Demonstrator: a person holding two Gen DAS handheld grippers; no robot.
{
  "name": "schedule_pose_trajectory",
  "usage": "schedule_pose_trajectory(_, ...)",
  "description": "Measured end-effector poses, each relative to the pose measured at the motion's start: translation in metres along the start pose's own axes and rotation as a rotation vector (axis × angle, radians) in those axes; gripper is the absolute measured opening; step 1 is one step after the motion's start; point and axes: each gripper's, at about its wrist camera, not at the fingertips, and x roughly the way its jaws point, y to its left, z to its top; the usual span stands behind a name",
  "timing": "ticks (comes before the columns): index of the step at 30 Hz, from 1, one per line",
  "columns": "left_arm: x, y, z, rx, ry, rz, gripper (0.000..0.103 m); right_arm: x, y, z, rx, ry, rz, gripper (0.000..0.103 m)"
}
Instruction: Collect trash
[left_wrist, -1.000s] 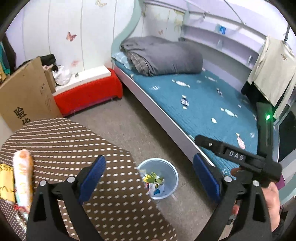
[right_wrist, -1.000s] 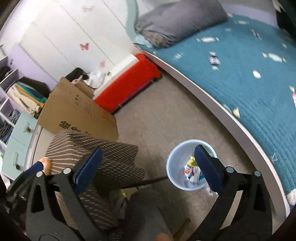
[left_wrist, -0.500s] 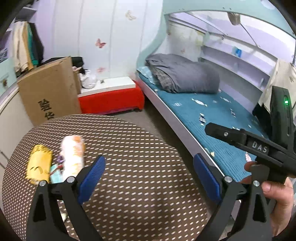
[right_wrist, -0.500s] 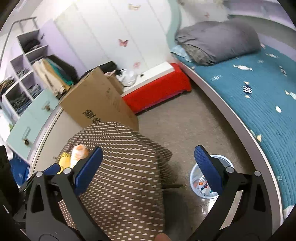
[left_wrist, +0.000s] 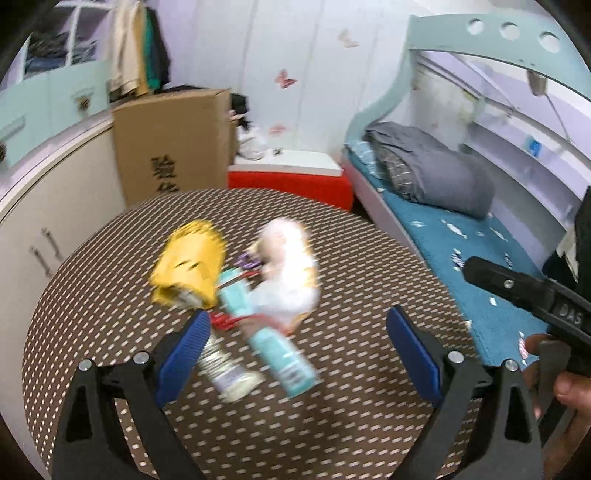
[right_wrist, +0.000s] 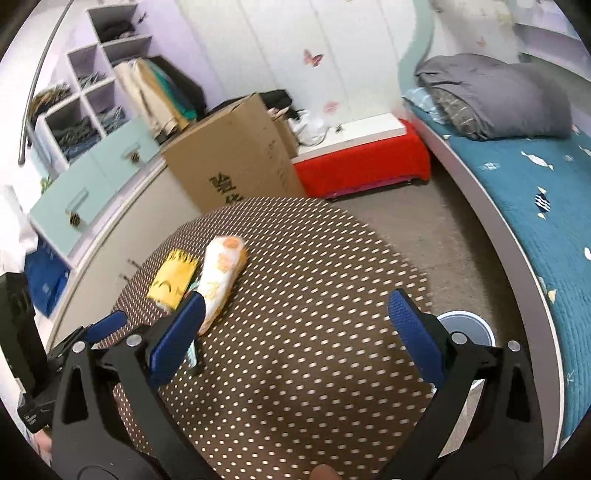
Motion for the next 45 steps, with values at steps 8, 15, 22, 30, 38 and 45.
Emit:
schedule_pose_trajectory(8, 0.029, 0.047, -0.028, -0.063, 0.085, 0.101, 0.094, 0.029, 0.042, -0.023, -0.107, 0.063, 0.044, 0.097)
schedule_pose_trajectory(15, 0.052, 0.061, -0.034, -0.069, 0.146, 0.116, 0.093, 0.054, 0.066, -0.041, -0.174, 0.131, 0.081, 0.096)
schedule_pose_trajectory(22, 0.052, 0.065, -0.029, -0.017, 0.127, 0.105, 0.031, 0.081, 0.094, -0.050, -0.224, 0.199, 0.105, 0.065)
schedule_pose_trajectory(30, 0.027, 0.092, -0.048, -0.046, 0.119, 0.055, 0.020, 0.108, 0.130, -0.066, -0.319, 0.235, 0.068, 0.029)
schedule_pose_trajectory(38, 0.016, 0.092, -0.060, -0.071, 0.116, 0.032, 0.020, 0.077, 0.124, -0.093, -0.348, 0.234, 0.109, 0.012)
schedule_pose_trajectory(45, 0.008, 0.088, -0.069, -0.088, 0.111, 0.016, 0.020, 0.066, 0.121, -0.099, -0.367, 0.259, 0.130, 0.022)
